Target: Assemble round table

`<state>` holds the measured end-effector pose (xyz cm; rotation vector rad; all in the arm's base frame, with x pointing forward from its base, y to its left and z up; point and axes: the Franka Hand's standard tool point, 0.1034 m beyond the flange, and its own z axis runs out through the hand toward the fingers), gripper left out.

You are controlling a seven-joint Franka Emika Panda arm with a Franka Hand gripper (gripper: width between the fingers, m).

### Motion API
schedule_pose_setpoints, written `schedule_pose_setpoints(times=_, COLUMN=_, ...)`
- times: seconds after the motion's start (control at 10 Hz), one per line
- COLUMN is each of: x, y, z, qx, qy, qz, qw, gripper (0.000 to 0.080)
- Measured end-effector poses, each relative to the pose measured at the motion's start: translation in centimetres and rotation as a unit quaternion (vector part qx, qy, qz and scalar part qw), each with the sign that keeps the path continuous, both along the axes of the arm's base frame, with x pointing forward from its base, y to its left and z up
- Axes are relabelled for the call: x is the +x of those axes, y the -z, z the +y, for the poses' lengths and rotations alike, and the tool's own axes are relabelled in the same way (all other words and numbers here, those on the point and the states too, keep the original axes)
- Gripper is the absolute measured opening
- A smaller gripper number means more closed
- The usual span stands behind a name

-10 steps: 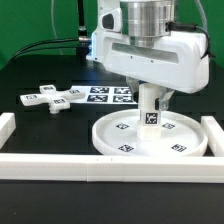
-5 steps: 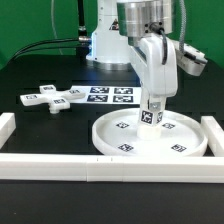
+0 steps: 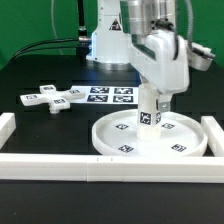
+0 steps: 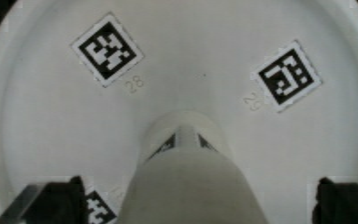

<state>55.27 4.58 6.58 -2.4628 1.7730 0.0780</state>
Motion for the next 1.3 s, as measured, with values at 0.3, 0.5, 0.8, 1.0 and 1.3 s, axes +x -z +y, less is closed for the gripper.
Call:
schedule_pose_setpoints(times=0.3, x=-0.05, y=0.07, z=-0.07, qx=-0.003, qy=-0.128, qz=-0.013, qw=0.992, gripper=0.0649)
schedule_pose_setpoints(times=0.5, x=0.05, y=-0.10, z=-0.42, qx=-0.006, qy=-0.265, qz=-0.031, qw=0.964, gripper=0.0649)
schedule_pose_setpoints(times=0.8, x=0.30, y=-0.59, z=-0.54, qx=-0.010, qy=-0.411, qz=-0.053, qw=0.910, gripper=0.0649)
schedule_pose_setpoints(times=1.0, x=0.25, y=-0.45, z=-0.67, qx=-0.012, qy=-0.483, qz=-0.060, qw=0.873, gripper=0.0649)
schedule_pose_setpoints(times=1.3, x=0.28, y=-0.62, z=-0.66, qx=-0.020, qy=-0.599, qz=-0.068, qw=0.797, gripper=0.0649)
